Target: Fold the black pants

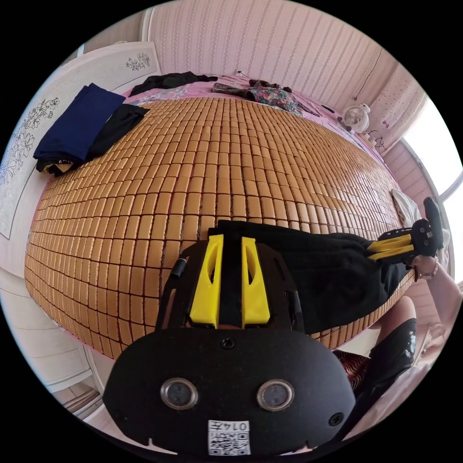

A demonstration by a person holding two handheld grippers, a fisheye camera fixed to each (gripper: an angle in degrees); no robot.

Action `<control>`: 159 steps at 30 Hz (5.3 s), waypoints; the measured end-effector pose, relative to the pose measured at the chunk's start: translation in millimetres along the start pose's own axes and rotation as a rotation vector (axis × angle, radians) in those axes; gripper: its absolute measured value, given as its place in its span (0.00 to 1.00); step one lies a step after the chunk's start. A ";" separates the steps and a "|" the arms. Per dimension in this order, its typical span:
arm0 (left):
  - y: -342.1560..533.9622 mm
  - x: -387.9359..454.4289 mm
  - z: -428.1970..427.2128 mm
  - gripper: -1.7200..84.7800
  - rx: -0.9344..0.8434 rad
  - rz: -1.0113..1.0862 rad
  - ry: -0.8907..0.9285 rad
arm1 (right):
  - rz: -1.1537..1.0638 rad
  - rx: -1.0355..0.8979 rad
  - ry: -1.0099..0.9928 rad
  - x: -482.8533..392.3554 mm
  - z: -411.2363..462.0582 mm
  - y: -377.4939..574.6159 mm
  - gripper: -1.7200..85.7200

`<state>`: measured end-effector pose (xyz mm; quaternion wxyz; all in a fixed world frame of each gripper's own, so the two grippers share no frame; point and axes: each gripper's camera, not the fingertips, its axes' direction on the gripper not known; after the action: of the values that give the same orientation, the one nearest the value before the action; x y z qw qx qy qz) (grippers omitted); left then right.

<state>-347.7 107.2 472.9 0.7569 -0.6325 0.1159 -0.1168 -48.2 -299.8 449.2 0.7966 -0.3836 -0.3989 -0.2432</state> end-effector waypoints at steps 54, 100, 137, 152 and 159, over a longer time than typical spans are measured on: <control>156.0 284.3 37.7 0.01 -0.052 0.413 0.124 | 0.899 0.061 0.326 106.9 -10.6 181.5 0.02; 122.2 133.4 52.2 0.01 -0.149 -0.240 -0.041 | 1.340 0.245 0.259 151.5 -3.3 460.8 0.18; 127.6 164.6 12.7 0.01 0.020 -0.078 0.490 | 0.478 0.878 -0.037 16.9 -139.3 299.2 0.08; 127.9 57.4 -14.1 0.06 0.122 -0.248 0.258 | 0.322 0.410 -0.319 -19.8 67.2 126.3 0.10; 91.7 87.4 29.1 0.09 -0.003 -0.135 0.150 | 0.325 0.359 -0.308 10.9 80.7 105.2 0.10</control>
<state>-252.8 121.9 385.2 0.7356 -0.6294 0.1297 -0.2143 -5.3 -173.9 445.6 0.8105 -0.3276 -0.4850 0.0233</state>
